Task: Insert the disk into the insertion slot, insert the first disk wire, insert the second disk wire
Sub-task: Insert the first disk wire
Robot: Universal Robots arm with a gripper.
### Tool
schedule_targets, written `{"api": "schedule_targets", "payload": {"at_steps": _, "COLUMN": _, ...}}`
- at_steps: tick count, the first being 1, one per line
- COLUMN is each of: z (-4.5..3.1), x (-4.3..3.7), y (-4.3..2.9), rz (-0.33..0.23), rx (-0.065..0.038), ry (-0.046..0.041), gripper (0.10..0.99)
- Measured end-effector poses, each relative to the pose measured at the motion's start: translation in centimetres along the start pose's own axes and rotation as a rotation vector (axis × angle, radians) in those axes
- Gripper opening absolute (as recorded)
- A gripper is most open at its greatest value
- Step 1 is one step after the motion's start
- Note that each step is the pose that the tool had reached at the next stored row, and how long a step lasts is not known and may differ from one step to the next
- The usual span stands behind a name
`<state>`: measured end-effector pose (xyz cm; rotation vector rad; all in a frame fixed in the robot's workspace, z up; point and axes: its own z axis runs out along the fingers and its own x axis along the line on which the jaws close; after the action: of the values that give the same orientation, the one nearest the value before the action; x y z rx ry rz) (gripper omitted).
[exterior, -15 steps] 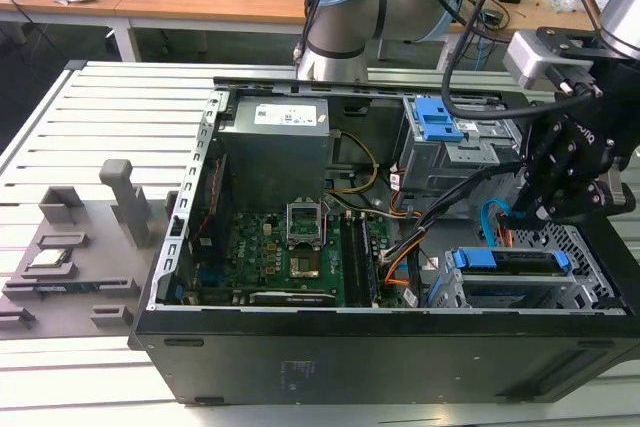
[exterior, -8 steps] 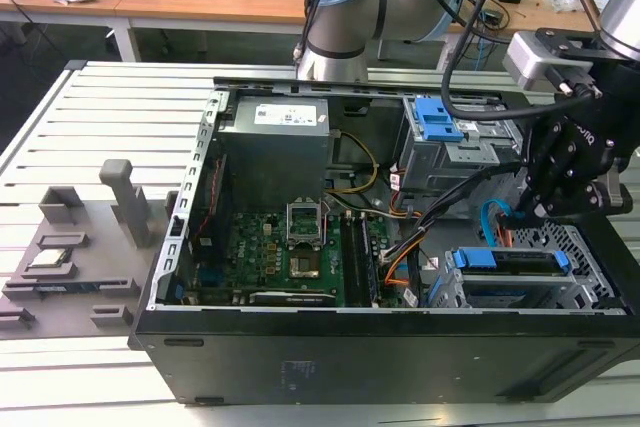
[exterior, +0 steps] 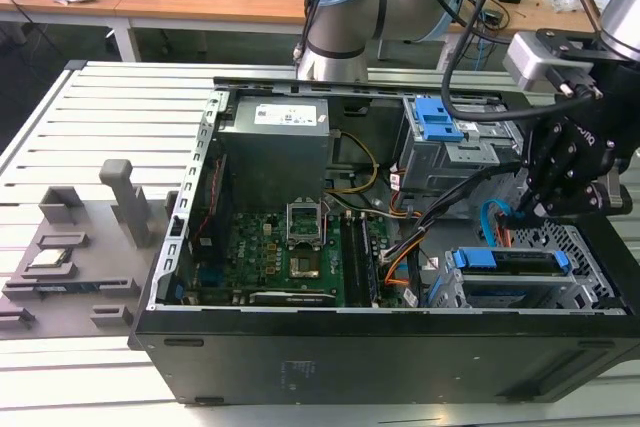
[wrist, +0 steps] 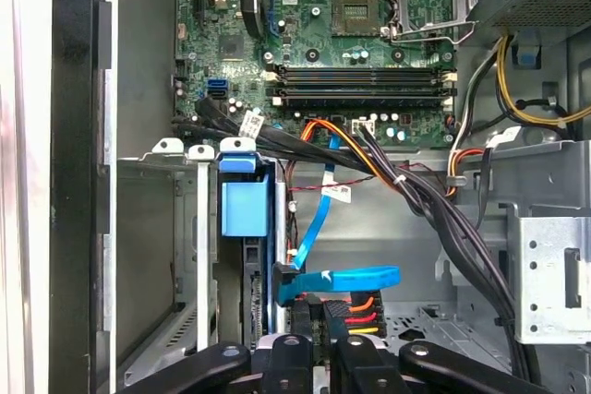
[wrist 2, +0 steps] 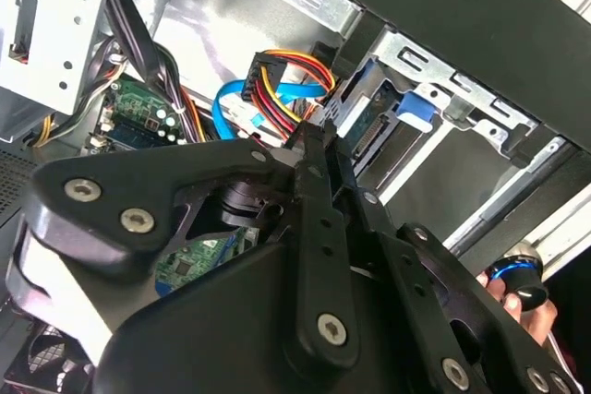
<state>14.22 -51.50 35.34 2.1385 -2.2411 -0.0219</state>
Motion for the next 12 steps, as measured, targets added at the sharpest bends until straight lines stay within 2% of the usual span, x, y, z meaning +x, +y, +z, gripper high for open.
{"api": "schedule_targets", "payload": {"at_steps": 4, "z": 0.21, "x": 0.66, "y": -0.60, "rz": 0.000, "rx": -0.001, "ry": 0.0002, "gripper": 0.169}}
{"api": "schedule_targets", "payload": {"at_steps": 8, "z": 0.42, "x": 1.71, "y": -0.69, "rz": 0.000, "rx": -0.001, "ry": 0.0003, "gripper": 0.169}}
{"api": "schedule_targets", "payload": {"at_steps": 12, "z": 0.69, "x": 2.18, "y": -0.72, "rz": 0.000, "rx": -0.001, "ry": 0.0000, "gripper": 0.169}}
